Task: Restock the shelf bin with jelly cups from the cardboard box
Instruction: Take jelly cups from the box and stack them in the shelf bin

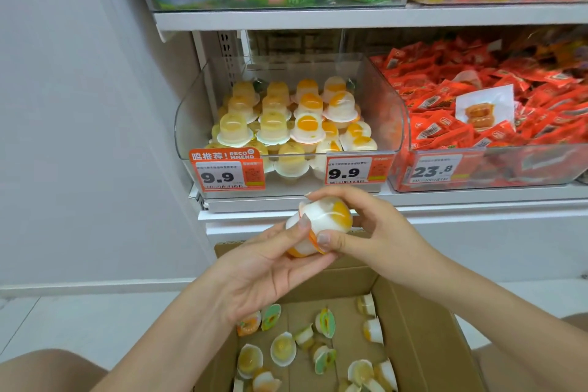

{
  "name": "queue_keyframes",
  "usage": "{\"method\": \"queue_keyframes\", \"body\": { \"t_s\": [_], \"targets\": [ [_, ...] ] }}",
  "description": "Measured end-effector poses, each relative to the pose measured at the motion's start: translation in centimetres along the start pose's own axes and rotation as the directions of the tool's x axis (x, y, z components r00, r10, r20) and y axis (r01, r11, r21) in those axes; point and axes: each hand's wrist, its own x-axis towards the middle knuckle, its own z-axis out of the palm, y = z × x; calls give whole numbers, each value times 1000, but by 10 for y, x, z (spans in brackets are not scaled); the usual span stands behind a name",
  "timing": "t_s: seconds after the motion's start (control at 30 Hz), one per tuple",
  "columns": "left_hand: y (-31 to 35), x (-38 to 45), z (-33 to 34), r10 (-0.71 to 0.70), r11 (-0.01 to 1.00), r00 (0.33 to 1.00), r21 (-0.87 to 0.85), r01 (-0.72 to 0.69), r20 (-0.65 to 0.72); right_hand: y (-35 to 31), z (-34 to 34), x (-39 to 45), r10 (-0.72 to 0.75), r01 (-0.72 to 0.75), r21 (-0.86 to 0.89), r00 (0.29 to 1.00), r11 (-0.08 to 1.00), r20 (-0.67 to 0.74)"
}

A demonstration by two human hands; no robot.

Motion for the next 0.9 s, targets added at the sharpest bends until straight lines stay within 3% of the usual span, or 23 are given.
{"method": "queue_keyframes", "body": {
  "t_s": [0.2, 0.37, 0.47, 0.53, 0.63, 0.67, 0.77, 0.8, 0.9],
  "targets": [
    [-4, -2, 7, 2, 996, 997, 94, 6, -81, -13, -12, 1, 48, -46, -19, 985, 999, 163],
    [-1, 1, 13, -52, 965, 996, 254, 70, -75, -20, -16, 2, 38, -28, -149, 997, 988, 66],
    [11, 1, 13, -47, 901, 989, 422, 104, -143, -32, -31, 13, 11, -29, -178, 995, 984, -104],
    [23, 4, 11, 104, 799, 960, 596, 73, -258, -47, -56, 35, -32, -50, -294, 963, 954, -268],
    [40, 8, 6, 306, 609, 894, 789, 81, -328, -63, -93, 86, -52, -184, -636, 941, 750, -334],
    [44, 9, 3, 353, 517, 872, 847, 122, -340, -64, -101, 102, -15, -231, -689, 944, 687, -331],
    [48, 12, 0, 513, 108, 796, 944, 311, -321, -44, -107, 138, 113, -263, -789, 964, 556, -242],
    [48, 12, 0, 535, 59, 786, 941, 332, -311, -36, -106, 145, 138, -252, -809, 968, 531, -211],
    [47, 16, 0, 479, 70, 820, 945, 319, -313, -20, -102, 156, 197, -244, -821, 967, 517, -163]
  ]
}}
